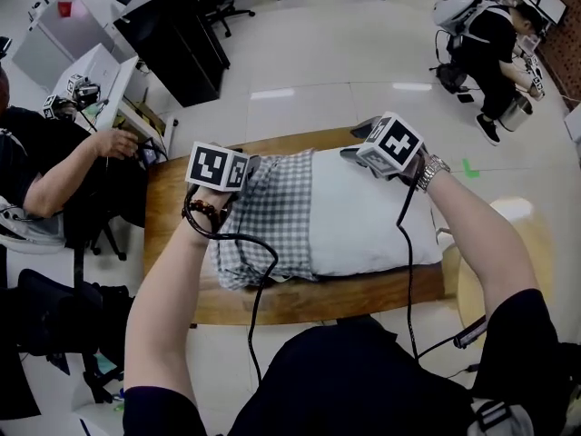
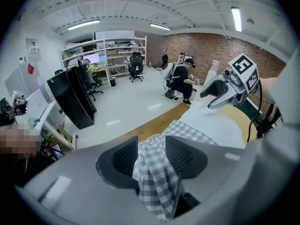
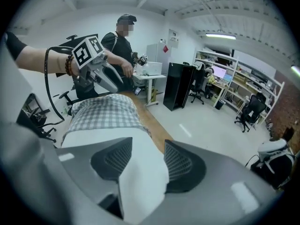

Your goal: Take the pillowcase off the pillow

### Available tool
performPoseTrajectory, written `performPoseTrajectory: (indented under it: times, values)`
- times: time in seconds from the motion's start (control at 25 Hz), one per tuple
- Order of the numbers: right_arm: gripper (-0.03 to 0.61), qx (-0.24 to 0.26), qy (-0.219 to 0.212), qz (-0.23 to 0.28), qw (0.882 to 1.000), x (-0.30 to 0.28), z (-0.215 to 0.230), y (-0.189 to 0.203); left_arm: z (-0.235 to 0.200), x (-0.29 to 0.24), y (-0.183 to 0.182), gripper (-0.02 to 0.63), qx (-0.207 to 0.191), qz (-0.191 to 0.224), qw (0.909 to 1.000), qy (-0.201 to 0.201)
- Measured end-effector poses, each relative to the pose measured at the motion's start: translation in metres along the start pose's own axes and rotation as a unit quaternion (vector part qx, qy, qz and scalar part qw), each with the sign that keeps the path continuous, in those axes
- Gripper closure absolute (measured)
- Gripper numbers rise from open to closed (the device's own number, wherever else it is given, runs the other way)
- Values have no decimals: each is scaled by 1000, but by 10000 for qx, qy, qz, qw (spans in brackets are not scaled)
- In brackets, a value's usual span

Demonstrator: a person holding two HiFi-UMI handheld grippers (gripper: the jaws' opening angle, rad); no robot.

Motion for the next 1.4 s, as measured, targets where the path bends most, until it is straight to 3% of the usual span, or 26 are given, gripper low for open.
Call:
performPoseTrajectory:
  times: [0.4, 0.76, 1.04, 1.28, 1.4]
  values:
    - [336, -401, -724, -478, 9954, -56, 60, -18, -21, -86, -35, 394, -133, -1052, 9917, 732]
    - [302, -694, -1319, -1041, 9833, -102, 84, 3, -27, -147, -25, 394, -75, -2001, 9719, 1235]
    - [309, -916, -1602, -1447, 9721, -120, 89, 11, -30, -164, -15, 405, 112, -2444, 9571, 1551]
    - [546, -875, -1698, -1662, 9674, -120, 82, 18, -26, -168, -15, 571, 177, -2457, 9559, 1600]
    - [565, -833, -1599, -1688, 9690, -113, 79, 16, -30, -162, -18, 595, 322, -2338, 9604, 1480]
Point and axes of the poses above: the fingertips, and each gripper's own axes: x backward along the fingers, z to its right, y out of its underside, the point moved 3 cm from there along x, backward along the fingers, and after that the axes turned 7 degrees about -x, right-handed, at the moved point
